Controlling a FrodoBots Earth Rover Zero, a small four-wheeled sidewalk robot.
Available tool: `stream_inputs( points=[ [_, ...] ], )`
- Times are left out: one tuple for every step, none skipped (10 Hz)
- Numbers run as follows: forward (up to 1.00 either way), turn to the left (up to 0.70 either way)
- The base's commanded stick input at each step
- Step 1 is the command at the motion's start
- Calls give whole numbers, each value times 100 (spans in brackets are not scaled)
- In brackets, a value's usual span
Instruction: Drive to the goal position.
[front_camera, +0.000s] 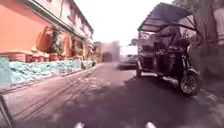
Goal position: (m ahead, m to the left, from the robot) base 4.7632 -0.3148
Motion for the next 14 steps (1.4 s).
stream_inputs(
  points=[
    [70, 1],
    [70, 1],
    [70, 1],
    [70, 1],
    [70, 1],
    [70, 1],
    [70, 1],
    [70, 1],
    [70, 1],
    [70, 1],
    [70, 1],
    [70, 1],
    [70, 1],
    [70, 1]
  ],
)
